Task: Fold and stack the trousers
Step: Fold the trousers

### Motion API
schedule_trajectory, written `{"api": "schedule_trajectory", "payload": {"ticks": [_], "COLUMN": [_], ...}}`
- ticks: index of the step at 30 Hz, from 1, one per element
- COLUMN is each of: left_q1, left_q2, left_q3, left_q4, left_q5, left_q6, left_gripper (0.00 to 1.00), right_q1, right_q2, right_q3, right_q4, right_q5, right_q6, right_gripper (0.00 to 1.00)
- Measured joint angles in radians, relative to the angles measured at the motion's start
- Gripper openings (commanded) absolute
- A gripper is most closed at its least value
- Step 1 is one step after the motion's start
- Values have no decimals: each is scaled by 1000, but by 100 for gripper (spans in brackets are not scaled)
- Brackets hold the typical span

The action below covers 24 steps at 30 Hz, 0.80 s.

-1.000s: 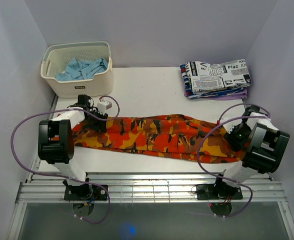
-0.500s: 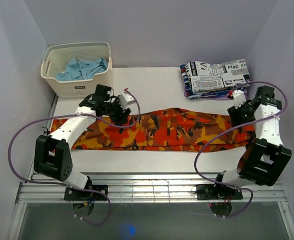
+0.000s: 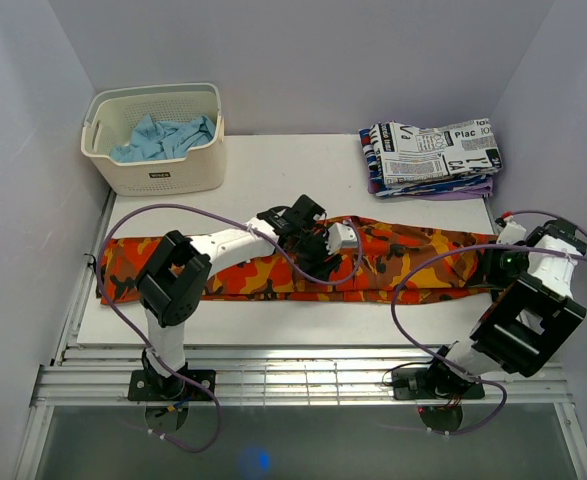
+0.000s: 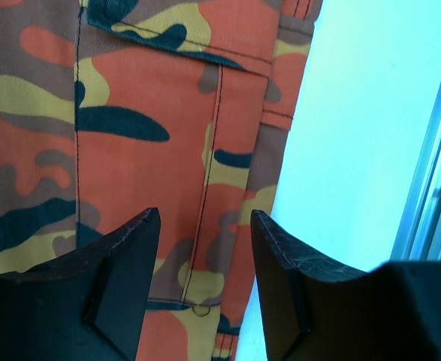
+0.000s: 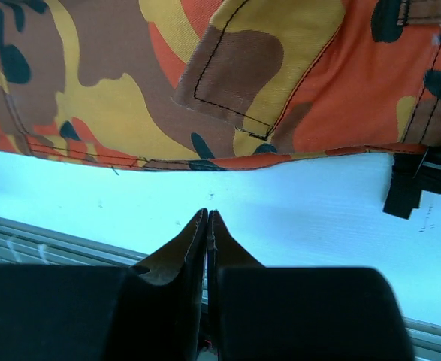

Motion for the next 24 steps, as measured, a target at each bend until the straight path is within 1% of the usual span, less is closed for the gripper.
{"api": "schedule_trajectory", "payload": {"ticks": [2,5,8,10,12,13,16,20,24], "left_q1": [-5,0,3,5,5,5,5,5,3], "left_q2": [15,17,18,23,37,47,69,64,56], "left_q3": [15,26,31,31,35,39,40,22,-30], "left_q4": [6,16,28,34,37,37,31,29,24], "left_q5": [1,1,0,-2,-5,-6,-7,-7,-17], "left_q6": [-31,-67,-90,-98,-98,-97,-76,-29,24], "left_gripper": [63,63,64,64,63,60,56,55,54], "right_q1": [-28,-33,-27,-24,-26,-26,-26,-26,-23], "right_q2": [10,18,27,38,48,49,47,13,-32], "right_q3": [0,0,-16,-55,-86,-103,-134,-172,-245], "right_q4": [2,10,40,71,101,121,174,252,342], "right_q5": [-39,-72,-61,-28,4,22,64,110,152], "right_q6": [31,58,52,34,17,7,-27,-74,-106], "right_gripper": [8,8,8,8,8,8,8,8,8]}}
